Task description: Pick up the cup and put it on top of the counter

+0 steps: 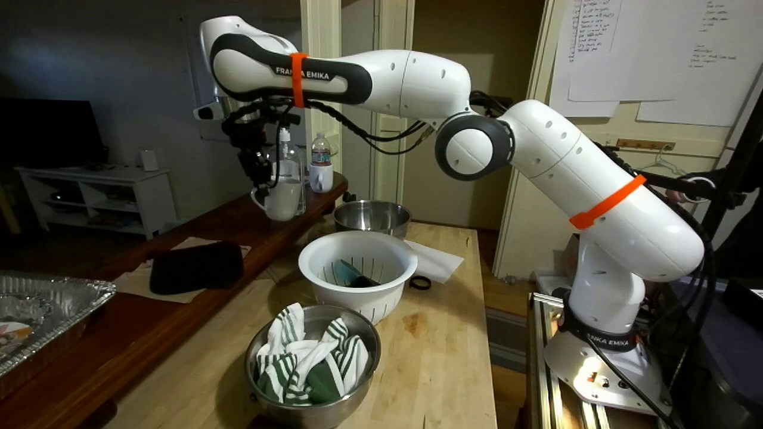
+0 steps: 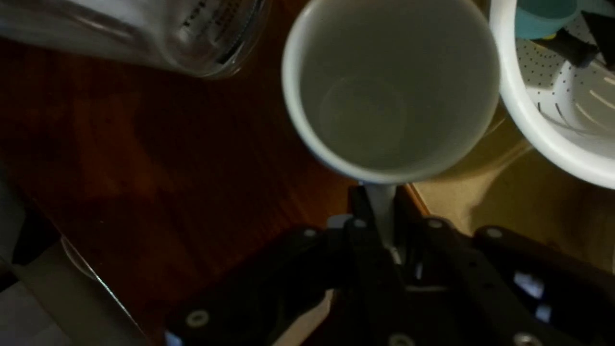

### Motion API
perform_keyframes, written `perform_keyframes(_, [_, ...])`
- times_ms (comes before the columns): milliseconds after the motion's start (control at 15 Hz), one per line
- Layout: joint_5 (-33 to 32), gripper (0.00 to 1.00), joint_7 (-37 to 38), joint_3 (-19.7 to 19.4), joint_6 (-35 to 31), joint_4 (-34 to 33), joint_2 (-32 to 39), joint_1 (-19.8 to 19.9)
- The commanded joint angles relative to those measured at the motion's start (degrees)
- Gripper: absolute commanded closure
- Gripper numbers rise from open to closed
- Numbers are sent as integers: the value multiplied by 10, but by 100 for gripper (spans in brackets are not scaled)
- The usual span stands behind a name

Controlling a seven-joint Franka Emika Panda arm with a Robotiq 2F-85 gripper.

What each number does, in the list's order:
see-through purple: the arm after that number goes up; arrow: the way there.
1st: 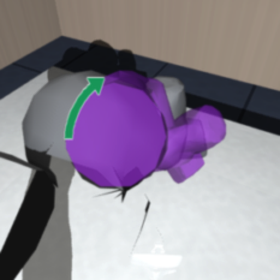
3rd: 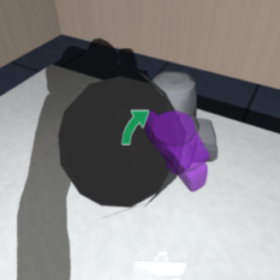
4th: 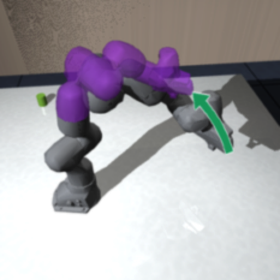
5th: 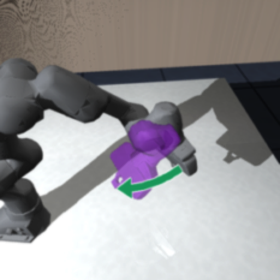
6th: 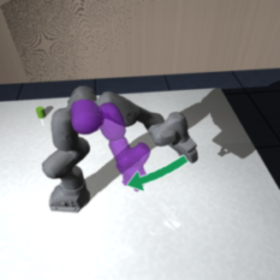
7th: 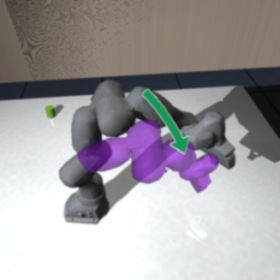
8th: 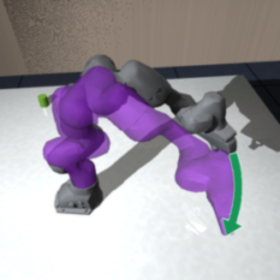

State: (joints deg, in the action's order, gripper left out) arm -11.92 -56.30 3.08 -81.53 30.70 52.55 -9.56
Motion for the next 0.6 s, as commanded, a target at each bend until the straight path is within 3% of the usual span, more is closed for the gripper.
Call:
perform_keyframes(0, [-44, 96, -82, -16, 35, 2, -1, -21])
perform_keyframes(533, [-162, 96, -194, -64, 42, -14, 39, -87])
